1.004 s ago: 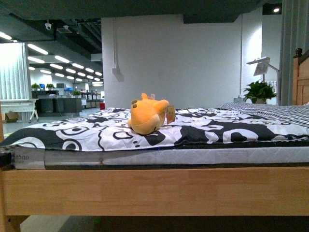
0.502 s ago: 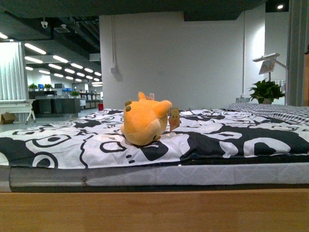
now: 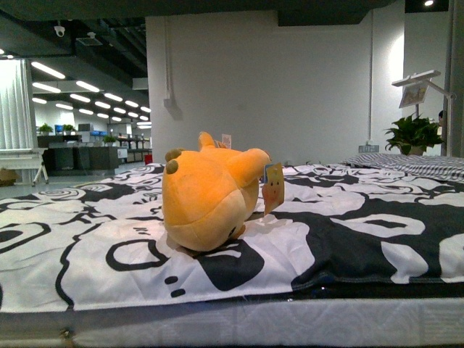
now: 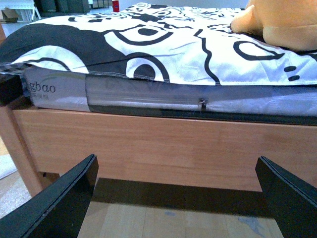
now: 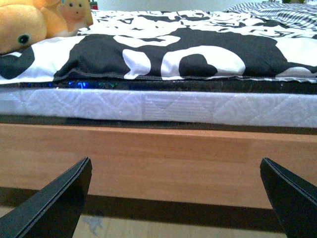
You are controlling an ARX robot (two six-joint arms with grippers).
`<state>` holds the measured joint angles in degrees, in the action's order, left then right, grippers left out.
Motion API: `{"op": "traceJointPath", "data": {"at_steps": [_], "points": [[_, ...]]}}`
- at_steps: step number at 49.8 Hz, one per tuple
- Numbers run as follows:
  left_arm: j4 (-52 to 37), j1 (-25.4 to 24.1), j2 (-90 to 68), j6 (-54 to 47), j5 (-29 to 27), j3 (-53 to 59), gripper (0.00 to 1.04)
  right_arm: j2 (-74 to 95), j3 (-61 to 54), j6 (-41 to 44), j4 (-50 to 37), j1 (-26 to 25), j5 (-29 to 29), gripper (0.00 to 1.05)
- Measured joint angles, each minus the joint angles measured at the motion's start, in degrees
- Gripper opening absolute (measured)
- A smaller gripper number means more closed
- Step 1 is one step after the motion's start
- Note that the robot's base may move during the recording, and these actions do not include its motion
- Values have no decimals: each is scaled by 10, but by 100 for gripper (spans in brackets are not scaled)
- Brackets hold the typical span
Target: Put away toys
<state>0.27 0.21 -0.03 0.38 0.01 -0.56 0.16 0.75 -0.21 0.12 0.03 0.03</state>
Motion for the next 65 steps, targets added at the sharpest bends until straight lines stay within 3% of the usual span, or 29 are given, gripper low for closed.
{"op": "traceJointPath", "data": {"at_steps": [44,51,65], "points": [[0,0,0,0,0,0,99,0,0,0,0,0,0,104],[0,0,0,0,0,0,99,16,2,-105,9,-17,42,104],[0,0,0,0,0,0,99,160,68,-140,-133,-44,72,104]]}}
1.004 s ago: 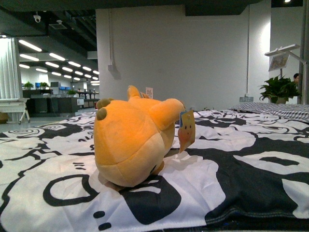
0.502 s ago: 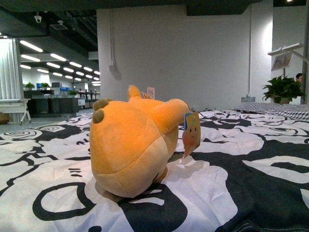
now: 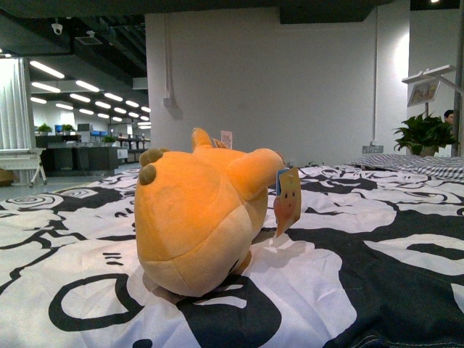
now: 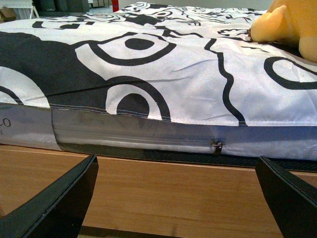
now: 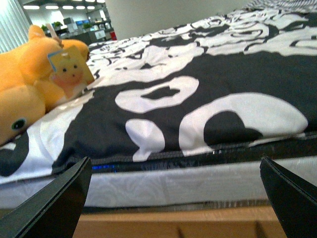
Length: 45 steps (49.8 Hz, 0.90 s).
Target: Put away toys
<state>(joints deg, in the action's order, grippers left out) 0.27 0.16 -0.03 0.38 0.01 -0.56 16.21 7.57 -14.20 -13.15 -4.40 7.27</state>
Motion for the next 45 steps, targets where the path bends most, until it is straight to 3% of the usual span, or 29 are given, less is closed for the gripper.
{"op": "traceJointPath", "data": {"at_steps": [13,19,29,45], "points": [[0,0,0,0,0,0,99,186,116,3,-121,-24,24,104],[0,0,0,0,0,0,99,260,193,9,-129,-18,22,104],[0,0,0,0,0,0,99,347,307,35,-112,38,3,104],[0,0,0,0,0,0,99,486,488,96,-33,149,17,104]]}}
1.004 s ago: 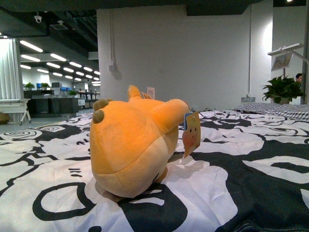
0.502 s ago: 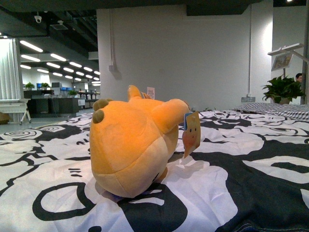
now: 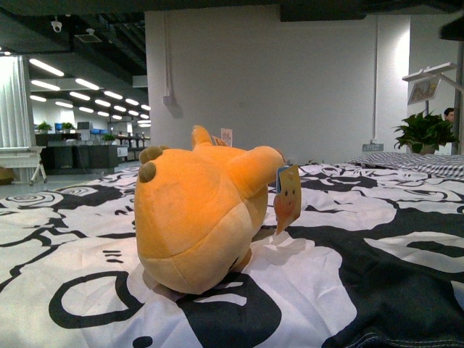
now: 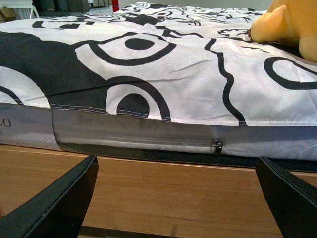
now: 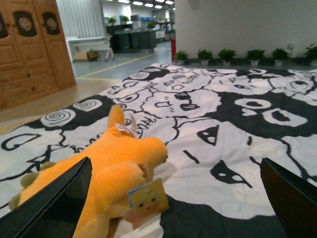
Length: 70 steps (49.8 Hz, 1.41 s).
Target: Put away toys
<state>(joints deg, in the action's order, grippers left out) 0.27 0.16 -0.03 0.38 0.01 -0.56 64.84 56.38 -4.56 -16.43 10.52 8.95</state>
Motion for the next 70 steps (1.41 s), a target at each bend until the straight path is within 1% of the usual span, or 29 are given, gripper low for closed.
{"op": "traceJointPath", "data": {"at_steps": [4,6,13,25,34,39,49,65,70], "points": [[0,0,0,0,0,0,99,36,50,18,28,28,-10,104],[0,0,0,0,0,0,99,61,90,36,52,52,-25,104],[0,0,0,0,0,0,99,97,155,72,93,107,-58,104],[0,0,0,0,0,0,99,144,215,116,122,214,-111,104],[0,0,0,0,0,0,99,191,233,150,122,264,-156,104],[0,0,0,0,0,0,99,217,241,163,118,273,-178,104],[0,0,0,0,0,0,99,255,256,166,112,273,-203,104],[0,0,0,0,0,0,99,289,257,157,119,242,-219,104],[0,0,0,0,0,0,99,293,257,151,136,233,-220,104]]}}
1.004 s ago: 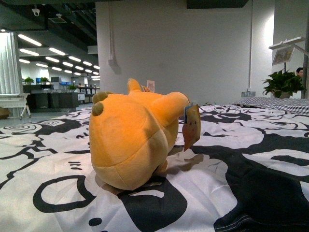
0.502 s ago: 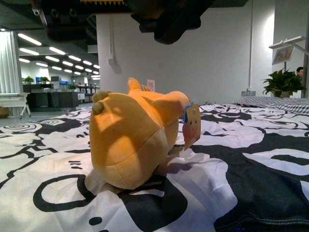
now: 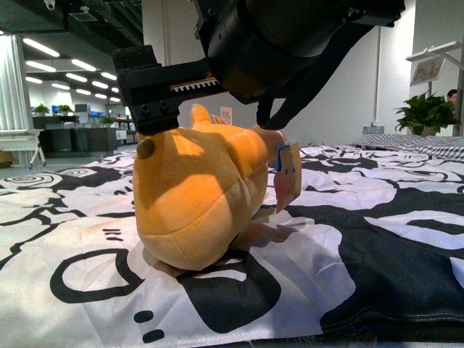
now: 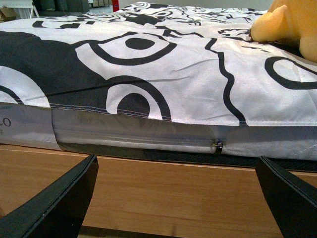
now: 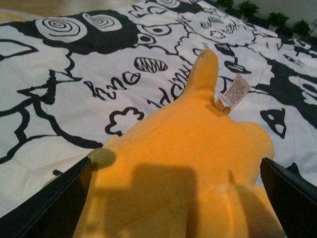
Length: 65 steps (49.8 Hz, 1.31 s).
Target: Put away toys
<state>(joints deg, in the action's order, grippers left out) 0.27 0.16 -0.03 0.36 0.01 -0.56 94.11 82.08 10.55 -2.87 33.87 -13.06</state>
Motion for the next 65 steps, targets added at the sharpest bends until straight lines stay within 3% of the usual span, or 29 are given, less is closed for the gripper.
{"op": "traceJointPath", "data": {"at_steps": [25,36,65], "points": [[0,0,0,0,0,0,99,7,0,-76,17,-2,48,104],[0,0,0,0,0,0,99,8,11,-82,17,33,51,104],[0,0,0,0,0,0,99,44,-16,-51,-16,40,-9,104]]}}
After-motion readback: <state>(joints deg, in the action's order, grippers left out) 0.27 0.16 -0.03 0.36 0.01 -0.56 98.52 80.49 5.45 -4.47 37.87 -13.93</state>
